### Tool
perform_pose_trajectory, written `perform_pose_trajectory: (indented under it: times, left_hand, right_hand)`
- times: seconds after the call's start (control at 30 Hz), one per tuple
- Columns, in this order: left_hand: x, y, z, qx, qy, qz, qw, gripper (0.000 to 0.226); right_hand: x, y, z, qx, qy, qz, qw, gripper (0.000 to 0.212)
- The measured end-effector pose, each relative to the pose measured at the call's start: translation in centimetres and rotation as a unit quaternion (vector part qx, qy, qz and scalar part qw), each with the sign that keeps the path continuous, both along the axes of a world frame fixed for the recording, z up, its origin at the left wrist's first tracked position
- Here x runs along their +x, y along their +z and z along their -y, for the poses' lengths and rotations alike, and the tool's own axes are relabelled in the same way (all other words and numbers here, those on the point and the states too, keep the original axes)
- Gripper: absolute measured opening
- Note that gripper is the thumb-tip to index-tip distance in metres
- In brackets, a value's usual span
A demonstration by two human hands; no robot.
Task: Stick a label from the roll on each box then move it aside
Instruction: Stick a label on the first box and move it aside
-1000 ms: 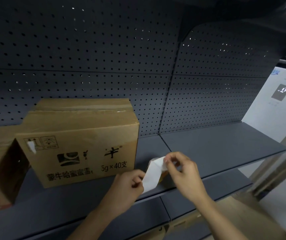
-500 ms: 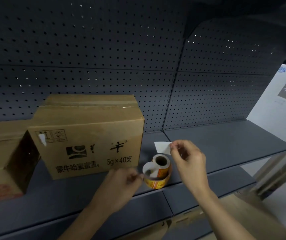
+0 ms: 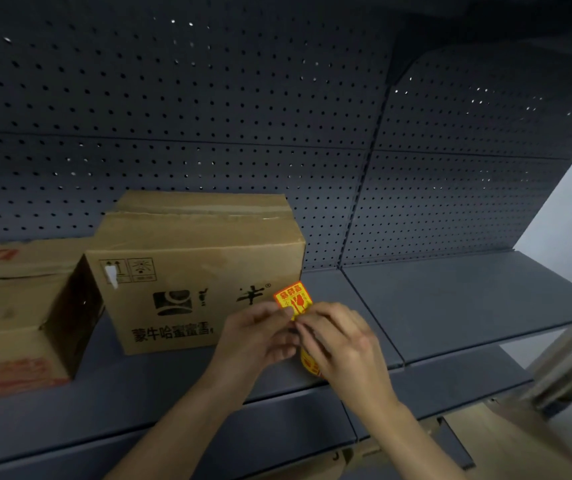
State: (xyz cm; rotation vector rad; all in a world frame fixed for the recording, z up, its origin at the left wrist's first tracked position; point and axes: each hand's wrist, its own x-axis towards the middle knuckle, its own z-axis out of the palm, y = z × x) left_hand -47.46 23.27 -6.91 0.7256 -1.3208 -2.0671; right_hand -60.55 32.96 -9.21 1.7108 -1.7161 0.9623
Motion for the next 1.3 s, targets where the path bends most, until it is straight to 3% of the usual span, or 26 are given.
perform_pose_trajectory:
  times: [0.1,0.17,0.23,0.3,0.4,0.53,0.67,0.87,1.03,1.17,1.3]
  left_hand:
    - [-0.1,-0.3,0.4,-0.095,0.009,0.04,0.995,0.015]
    - [-0.1,-0.5,0.9,-0.158,0.027,0.056,0.985,0.015]
    - [0.1,-0.7,1.6,-0.225,0.033,0.079,0.971,0.016]
    - [0.3,-0.8,2.1,-0.277,0.019,0.096,0.956,0.014]
    - [0.7,-0.5,2.5,-0.323,-0.004,0.117,0.939,0.014]
    - [0.7,0.1,3.2,-0.375,-0.004,0.137,0.917,0.013]
    - [1.0,0.7,3.2,-0.479,0.047,0.176,0.859,0.014]
    - [1.3,1.9,2.5,-0.594,0.147,0.27,0.743,0.028]
    - [1.4,2.9,4.7,-0.707,0.278,0.295,0.58,0.041]
    - [0.5,3.4,7.3,-0.705,0.205,0.367,0.571,0.07]
    - [-0.4,2.6,7.9,-0.716,0.194,0.386,0.549,0.072]
  right_hand:
    - [-0.3,0.1,-0.4,0.056,0.035,0.068,0.995,0.022]
    - [-0.4,0.3,-0.8,0.084,0.065,0.18,0.978,0.028]
    - [-0.5,0.6,-0.7,0.053,0.055,0.283,0.956,0.022]
    - [-0.6,1.1,-0.2,0.017,0.028,0.402,0.915,0.014]
    - [-0.8,2.2,0.9,0.03,0.067,0.56,0.825,0.012]
    - [-1.1,2.5,2.1,0.064,0.091,0.558,0.822,0.007]
    - [-1.5,2.5,2.7,0.055,0.083,0.539,0.836,0.003]
    - [-1.8,3.1,4.1,0.041,0.088,0.511,0.854,0.009]
    - [-3.4,2.9,5.3,0.07,0.089,0.492,0.863,0.003]
    - [-3.6,3.0,6.3,0.064,0.097,0.497,0.86,0.003]
    - [-3.7,3.1,6.9,0.057,0.103,0.501,0.857,0.006]
